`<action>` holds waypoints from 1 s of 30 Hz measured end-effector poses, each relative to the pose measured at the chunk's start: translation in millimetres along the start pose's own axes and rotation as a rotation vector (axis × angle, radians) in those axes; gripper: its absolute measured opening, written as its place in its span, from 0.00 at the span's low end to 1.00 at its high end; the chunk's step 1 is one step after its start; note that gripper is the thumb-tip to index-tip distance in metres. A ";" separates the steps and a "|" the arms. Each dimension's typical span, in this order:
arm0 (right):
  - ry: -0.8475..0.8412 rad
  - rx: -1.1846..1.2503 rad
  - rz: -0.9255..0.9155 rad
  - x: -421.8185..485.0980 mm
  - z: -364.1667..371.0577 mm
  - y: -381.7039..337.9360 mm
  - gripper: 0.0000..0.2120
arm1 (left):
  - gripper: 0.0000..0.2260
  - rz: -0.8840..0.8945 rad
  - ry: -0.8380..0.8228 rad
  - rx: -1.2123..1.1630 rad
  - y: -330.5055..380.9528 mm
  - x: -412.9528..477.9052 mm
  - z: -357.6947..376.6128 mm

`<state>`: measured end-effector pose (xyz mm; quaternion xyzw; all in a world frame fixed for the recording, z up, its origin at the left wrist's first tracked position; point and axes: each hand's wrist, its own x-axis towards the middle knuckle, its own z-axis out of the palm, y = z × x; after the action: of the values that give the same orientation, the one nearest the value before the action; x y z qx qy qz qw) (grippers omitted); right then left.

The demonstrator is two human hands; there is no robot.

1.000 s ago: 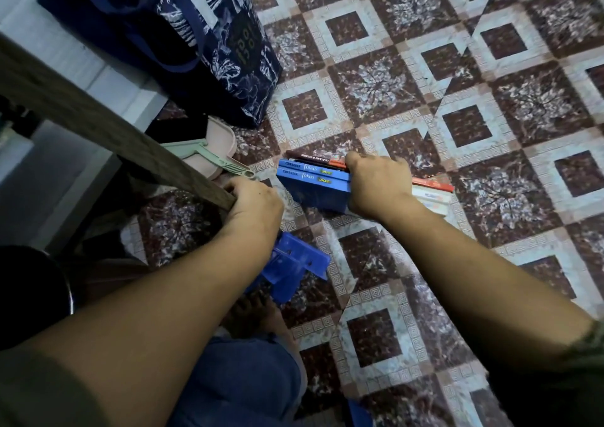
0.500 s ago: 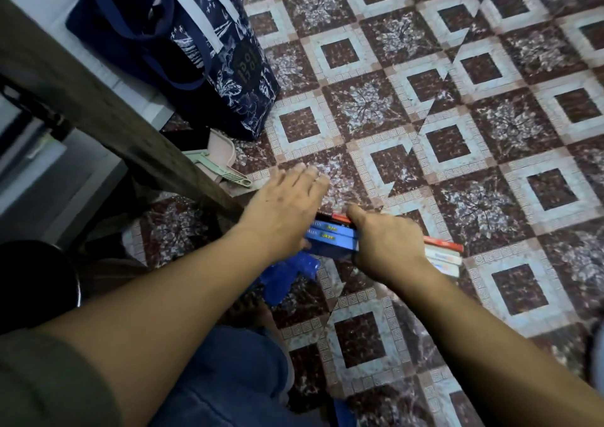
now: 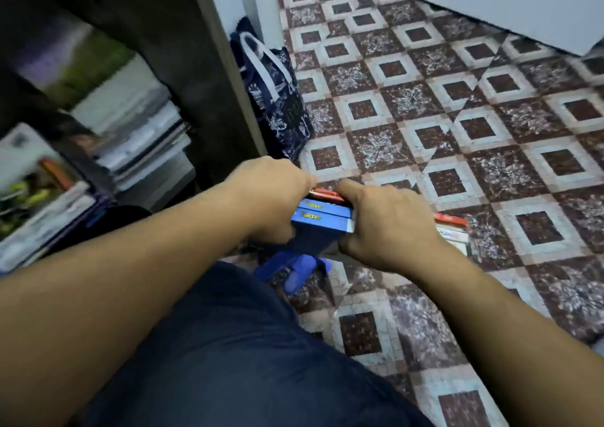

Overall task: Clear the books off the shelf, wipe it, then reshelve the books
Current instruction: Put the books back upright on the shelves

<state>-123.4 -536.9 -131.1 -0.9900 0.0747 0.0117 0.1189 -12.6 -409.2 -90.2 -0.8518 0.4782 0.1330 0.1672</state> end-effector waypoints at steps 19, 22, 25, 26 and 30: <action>0.806 -0.063 -0.874 107.4 -75.6 -356.5 0.19 | 0.19 -1.077 0.591 0.330 -170.5 -324.6 15.3; 0.867 -0.041 -0.934 127.2 -32.9 -387.6 0.19 | 0.21 -1.133 0.551 0.337 -191.1 -332.4 58.1; 0.728 0.007 -0.966 137.0 23.2 -392.8 0.22 | 0.23 -1.101 0.515 0.245 -201.1 -326.2 111.2; 0.647 -0.007 -0.951 138.7 38.5 -391.8 0.22 | 0.22 -1.084 0.486 0.174 -203.0 -322.9 130.2; 0.346 -0.145 -0.863 145.6 67.8 -396.6 0.26 | 0.22 -1.112 0.456 -0.028 -209.5 -316.1 183.8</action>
<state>80.0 -161.1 -110.3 -0.9239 -0.3258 -0.1985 0.0290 -5.2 12.0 -102.1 -0.9834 -0.0173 -0.1542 0.0939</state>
